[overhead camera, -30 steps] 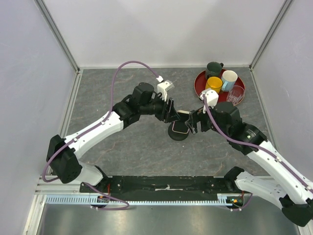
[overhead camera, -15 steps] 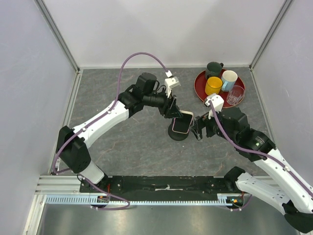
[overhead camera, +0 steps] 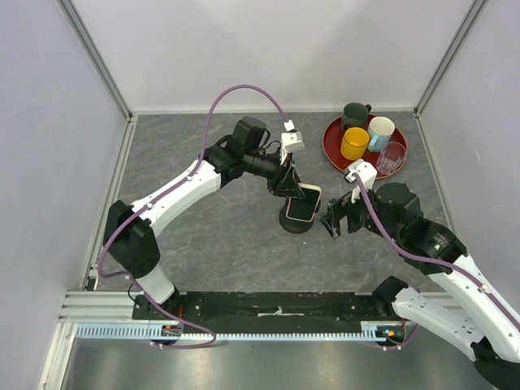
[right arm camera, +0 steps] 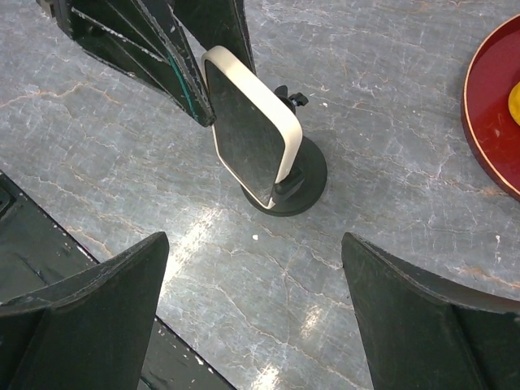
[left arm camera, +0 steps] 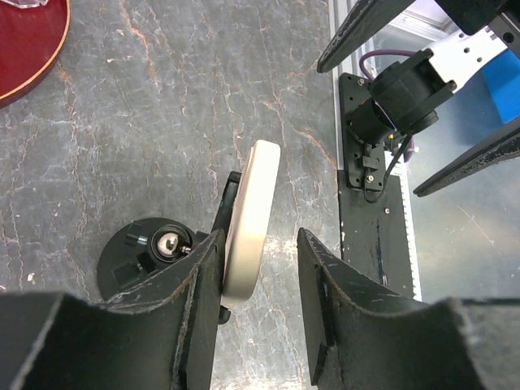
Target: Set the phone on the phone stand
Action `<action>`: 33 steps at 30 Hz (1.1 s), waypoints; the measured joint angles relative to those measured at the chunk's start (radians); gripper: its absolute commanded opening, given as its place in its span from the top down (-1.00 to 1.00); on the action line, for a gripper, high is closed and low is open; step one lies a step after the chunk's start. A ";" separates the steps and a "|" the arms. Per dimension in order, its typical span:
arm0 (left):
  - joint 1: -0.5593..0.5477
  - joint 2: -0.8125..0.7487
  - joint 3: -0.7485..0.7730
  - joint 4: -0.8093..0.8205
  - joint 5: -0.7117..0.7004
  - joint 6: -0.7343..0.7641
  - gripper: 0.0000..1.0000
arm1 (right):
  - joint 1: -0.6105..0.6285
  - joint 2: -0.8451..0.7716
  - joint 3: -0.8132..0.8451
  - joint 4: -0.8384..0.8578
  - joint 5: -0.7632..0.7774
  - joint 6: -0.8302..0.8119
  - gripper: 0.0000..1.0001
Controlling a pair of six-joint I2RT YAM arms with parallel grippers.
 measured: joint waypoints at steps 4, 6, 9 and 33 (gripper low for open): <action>0.000 0.000 -0.006 0.018 0.011 0.013 0.21 | 0.000 -0.002 0.000 -0.006 -0.006 -0.004 -0.89; -0.001 0.000 -0.018 0.037 0.014 0.018 0.22 | 0.000 0.000 0.000 -0.009 -0.008 -0.005 -0.91; -0.002 0.000 -0.029 0.050 0.016 0.023 0.26 | 0.000 0.004 0.000 -0.011 -0.013 -0.008 -0.91; 0.114 0.166 0.252 -0.076 0.005 0.099 0.96 | 0.000 0.067 0.168 -0.047 0.036 -0.029 -0.96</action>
